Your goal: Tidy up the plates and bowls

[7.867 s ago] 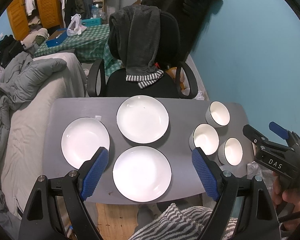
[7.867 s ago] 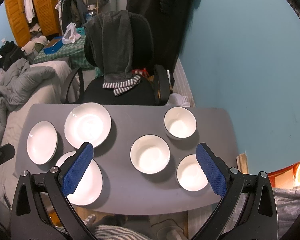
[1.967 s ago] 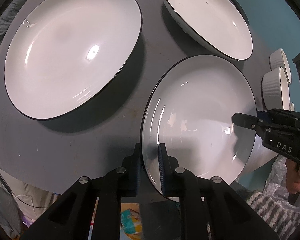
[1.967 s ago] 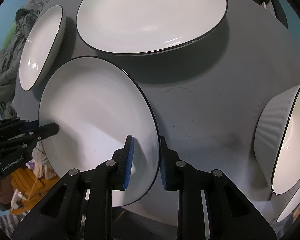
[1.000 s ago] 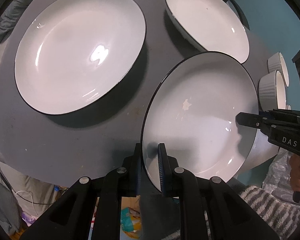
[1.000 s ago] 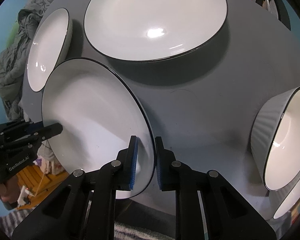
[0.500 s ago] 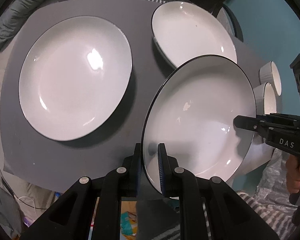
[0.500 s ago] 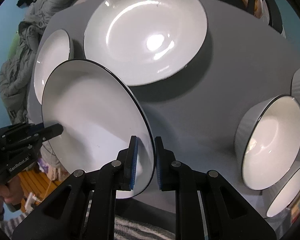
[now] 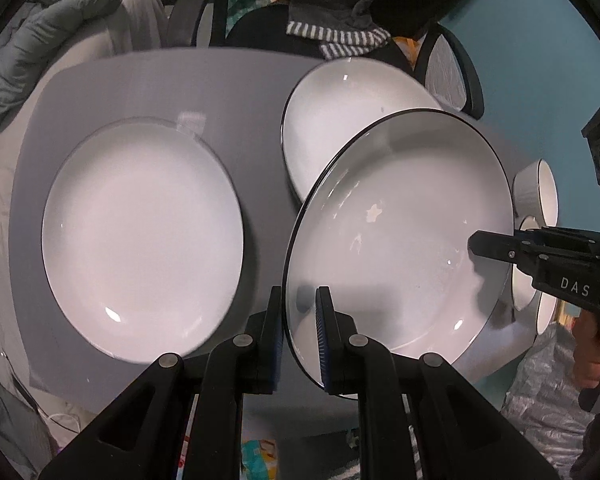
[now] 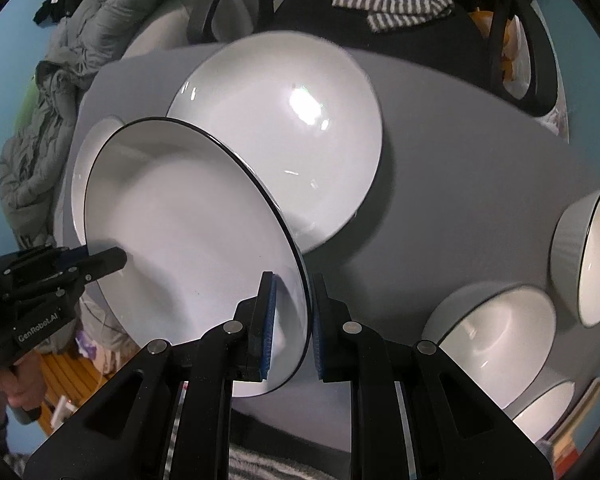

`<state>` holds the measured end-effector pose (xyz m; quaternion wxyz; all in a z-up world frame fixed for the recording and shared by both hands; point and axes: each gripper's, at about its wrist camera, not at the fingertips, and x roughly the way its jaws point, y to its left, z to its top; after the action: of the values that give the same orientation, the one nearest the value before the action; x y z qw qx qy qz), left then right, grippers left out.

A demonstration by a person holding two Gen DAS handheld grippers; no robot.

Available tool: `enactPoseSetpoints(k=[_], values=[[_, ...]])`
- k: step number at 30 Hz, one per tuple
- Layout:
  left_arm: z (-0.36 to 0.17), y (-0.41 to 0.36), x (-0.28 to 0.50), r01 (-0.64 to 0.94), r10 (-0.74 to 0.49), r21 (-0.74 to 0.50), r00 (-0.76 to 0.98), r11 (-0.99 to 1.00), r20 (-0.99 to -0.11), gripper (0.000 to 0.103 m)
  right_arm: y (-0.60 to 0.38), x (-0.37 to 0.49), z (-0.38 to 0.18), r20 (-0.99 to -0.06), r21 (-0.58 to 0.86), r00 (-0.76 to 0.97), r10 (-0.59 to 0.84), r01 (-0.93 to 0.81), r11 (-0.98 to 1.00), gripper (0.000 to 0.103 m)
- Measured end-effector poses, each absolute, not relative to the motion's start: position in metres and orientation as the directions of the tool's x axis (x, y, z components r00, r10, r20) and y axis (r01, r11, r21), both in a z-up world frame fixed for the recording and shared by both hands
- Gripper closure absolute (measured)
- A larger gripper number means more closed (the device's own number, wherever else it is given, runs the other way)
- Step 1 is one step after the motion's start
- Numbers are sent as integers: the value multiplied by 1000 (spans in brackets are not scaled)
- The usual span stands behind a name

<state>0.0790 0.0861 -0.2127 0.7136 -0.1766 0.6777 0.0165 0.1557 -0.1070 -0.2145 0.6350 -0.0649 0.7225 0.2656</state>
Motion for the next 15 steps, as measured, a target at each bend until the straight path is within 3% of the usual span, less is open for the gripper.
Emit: enactPoseSetpoints(k=[15], values=[[-228, 94, 136, -269, -187, -192, 43, 944, -981, 89, -104, 199, -223, -949, 309, -201, 245, -416, 856, 87]])
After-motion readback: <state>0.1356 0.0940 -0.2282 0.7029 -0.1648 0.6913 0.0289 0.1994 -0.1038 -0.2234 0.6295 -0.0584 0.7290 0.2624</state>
